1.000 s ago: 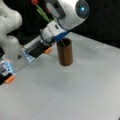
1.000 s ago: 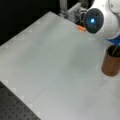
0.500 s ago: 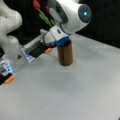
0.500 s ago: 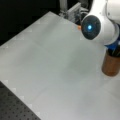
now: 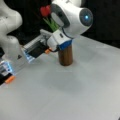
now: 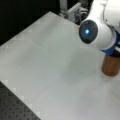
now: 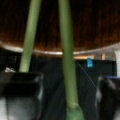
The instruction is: Flower insertion into a vase
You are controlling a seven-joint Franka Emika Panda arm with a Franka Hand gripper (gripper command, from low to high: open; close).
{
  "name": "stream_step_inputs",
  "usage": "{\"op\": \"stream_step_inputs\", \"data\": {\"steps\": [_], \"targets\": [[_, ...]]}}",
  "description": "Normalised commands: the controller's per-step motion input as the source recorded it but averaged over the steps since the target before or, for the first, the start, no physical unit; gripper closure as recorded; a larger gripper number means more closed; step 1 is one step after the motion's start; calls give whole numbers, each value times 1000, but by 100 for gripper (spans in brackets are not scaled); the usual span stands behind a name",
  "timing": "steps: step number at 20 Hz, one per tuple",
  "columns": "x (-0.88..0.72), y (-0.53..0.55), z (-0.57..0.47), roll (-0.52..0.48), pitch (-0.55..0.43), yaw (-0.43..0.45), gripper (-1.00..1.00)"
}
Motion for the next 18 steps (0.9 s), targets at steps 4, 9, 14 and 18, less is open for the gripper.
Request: {"op": "stream_step_inputs", "data": {"steps": [4, 9, 14, 18], "targets": [[455, 19, -15, -145, 170, 164, -100], [467, -31, 102, -150, 180, 166, -100], [486, -112, 185, -197, 134, 170, -100], [499, -207, 95, -221, -89, 127, -100]]}}
